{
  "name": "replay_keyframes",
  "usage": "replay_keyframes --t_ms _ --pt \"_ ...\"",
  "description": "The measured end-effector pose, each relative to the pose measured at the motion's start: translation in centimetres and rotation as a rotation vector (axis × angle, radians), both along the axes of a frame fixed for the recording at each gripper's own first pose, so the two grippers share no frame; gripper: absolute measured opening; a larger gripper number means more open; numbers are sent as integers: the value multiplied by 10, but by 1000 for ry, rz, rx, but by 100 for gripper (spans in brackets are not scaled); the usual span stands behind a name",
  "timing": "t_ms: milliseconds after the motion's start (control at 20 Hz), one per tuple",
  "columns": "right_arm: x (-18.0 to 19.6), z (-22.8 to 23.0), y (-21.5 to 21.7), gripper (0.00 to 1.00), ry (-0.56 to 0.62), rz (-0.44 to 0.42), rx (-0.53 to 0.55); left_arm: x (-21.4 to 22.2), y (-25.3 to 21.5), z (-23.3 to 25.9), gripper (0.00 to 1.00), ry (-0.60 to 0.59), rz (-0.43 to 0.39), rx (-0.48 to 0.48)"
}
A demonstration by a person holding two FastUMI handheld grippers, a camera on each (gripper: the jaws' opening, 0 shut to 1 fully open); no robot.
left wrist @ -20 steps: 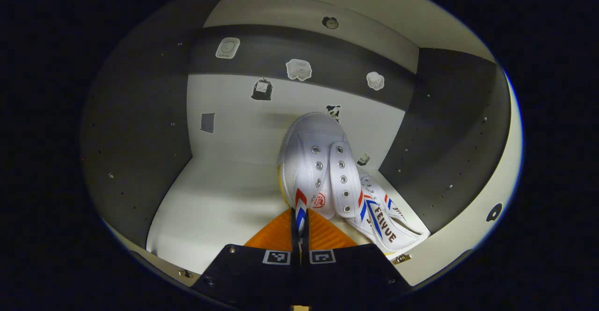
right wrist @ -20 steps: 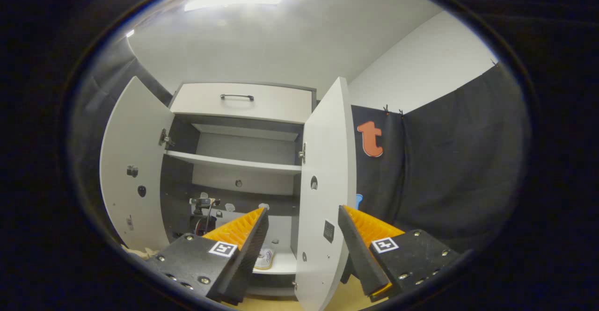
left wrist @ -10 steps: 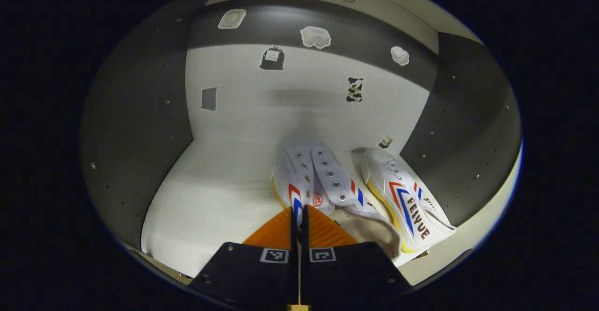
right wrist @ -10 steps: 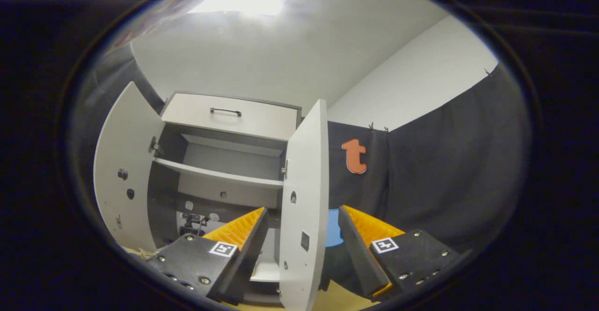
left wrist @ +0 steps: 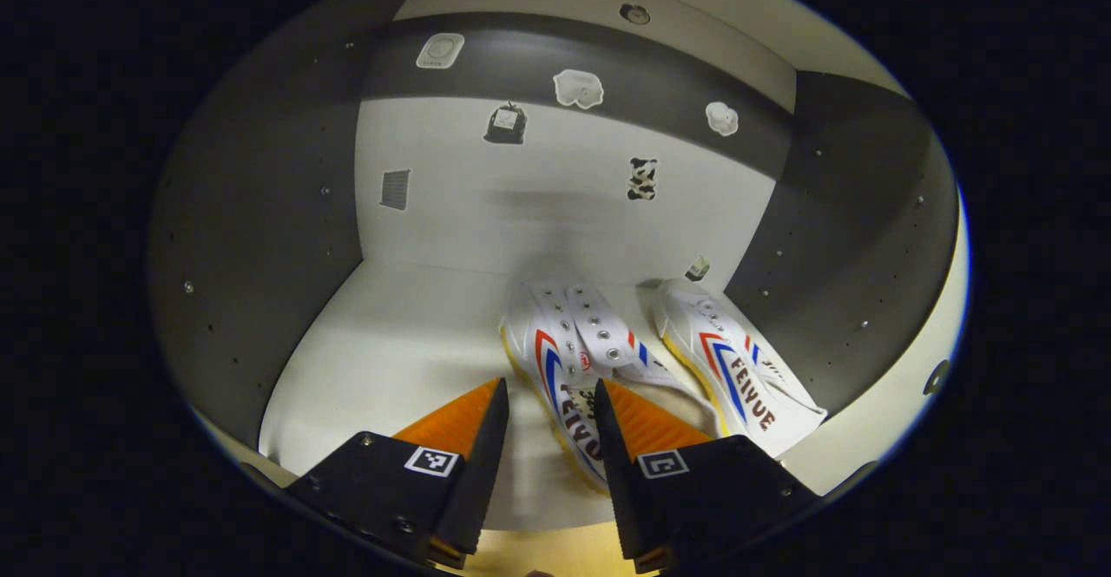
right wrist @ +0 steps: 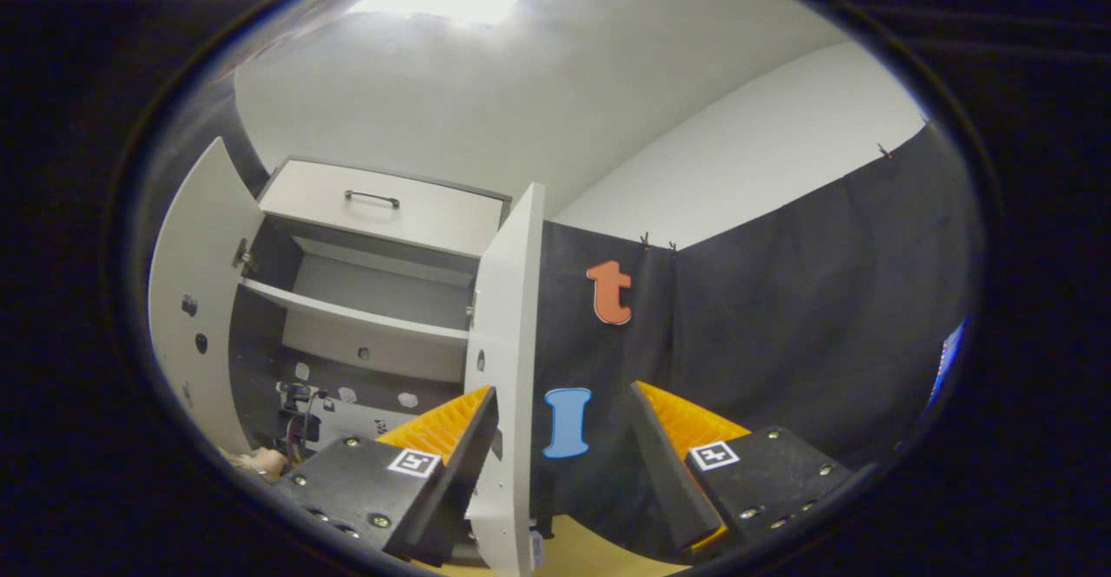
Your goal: Grab one shoe with the right hand and put it into the shoe cabinet, grab the other shoe with the left hand and put it into the shoe cabinet; then close the right door with the right hand and the left door with the left hand.
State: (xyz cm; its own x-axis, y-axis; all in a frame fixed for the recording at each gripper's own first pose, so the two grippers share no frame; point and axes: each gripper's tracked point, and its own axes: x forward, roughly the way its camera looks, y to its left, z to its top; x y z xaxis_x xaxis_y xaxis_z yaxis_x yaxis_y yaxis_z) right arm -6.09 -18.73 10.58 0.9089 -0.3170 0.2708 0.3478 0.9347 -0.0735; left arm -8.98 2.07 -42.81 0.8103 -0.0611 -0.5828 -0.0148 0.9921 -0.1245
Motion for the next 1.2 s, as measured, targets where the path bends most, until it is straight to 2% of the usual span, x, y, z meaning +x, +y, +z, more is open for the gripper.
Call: replay_keyframes --t_ms 400,550,600,650,700,750,1100,1150,1200 --pt "13 -55 -36 89 129 -48 74 -34 -10 82 60 -186 -74 20" --pt "19 -78 -41 89 183 -38 95 -57 -11 120 76 -257 -80 29" --pt "22 -87 -40 89 198 -28 104 -65 -13 132 72 -279 -80 23" --pt "26 -95 -40 89 217 -19 115 -72 -13 143 86 -298 -82 20" --pt "29 -104 -40 89 238 -10 125 -81 -11 154 84 -316 -80 26" --pt "32 -109 -39 89 252 -1 129 -86 -8 163 96 -333 -74 38" --pt "45 -130 -38 89 306 41 135 -131 -5 202 95 -400 -85 63" --pt "45 -131 -37 89 311 50 132 -134 -4 204 91 -404 -81 67" --pt "46 -131 -37 89 309 60 129 -137 -3 205 95 -406 -80 70"
